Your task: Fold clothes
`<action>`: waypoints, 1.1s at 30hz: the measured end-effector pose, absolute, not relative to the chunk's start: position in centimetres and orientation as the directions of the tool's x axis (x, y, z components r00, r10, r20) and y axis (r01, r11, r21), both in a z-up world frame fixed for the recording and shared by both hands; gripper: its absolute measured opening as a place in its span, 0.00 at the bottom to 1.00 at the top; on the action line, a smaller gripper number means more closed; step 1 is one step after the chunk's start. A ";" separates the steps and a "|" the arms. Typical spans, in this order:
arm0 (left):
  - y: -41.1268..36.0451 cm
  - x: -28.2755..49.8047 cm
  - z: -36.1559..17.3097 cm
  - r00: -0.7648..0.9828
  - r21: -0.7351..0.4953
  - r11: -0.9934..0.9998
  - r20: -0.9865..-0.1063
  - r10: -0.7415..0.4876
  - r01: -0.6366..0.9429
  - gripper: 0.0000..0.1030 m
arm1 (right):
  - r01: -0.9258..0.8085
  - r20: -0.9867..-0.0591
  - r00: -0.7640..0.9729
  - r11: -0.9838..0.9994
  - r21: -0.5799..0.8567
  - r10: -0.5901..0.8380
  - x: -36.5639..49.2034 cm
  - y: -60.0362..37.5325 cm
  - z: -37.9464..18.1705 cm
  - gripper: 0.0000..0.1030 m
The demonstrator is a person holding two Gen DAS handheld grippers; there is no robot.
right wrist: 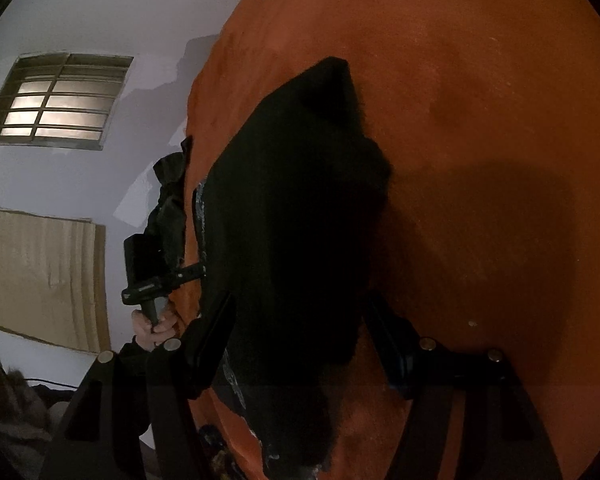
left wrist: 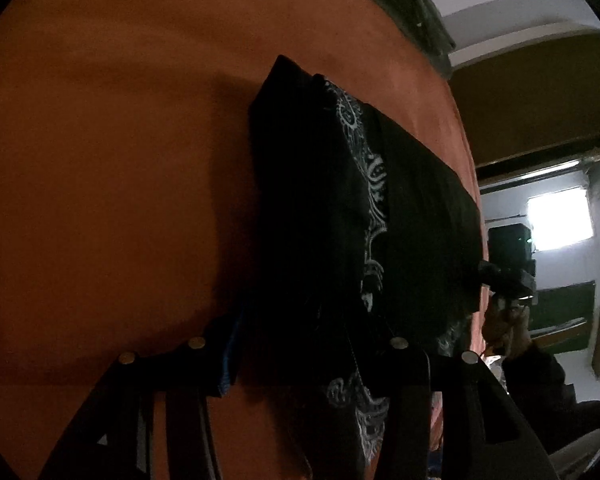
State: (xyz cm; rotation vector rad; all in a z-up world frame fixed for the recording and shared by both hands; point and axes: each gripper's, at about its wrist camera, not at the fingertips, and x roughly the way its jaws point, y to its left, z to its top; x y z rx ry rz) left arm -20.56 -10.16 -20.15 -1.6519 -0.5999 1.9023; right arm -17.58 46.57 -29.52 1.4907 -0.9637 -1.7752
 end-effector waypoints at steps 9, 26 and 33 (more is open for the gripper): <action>-7.4 -21.0 -21.4 -0.051 -0.771 -0.635 -0.633 0.772 -0.048 0.56 | 0.003 -0.525 -0.147 -0.532 0.847 -0.838 -18.5 46.4 -30.2 0.64; -4.1 -21.6 -19.6 -0.096 -0.829 -0.556 -0.550 0.830 -0.058 0.09 | 0.042 -0.620 -0.258 -0.650 0.759 -0.741 -18.6 44.0 -26.7 0.12; -2.7 -24.1 -16.4 -0.124 -0.855 -0.510 -0.499 0.858 -0.093 0.09 | 0.105 -0.629 -0.320 -0.686 0.720 -0.709 -18.6 44.3 -22.0 0.10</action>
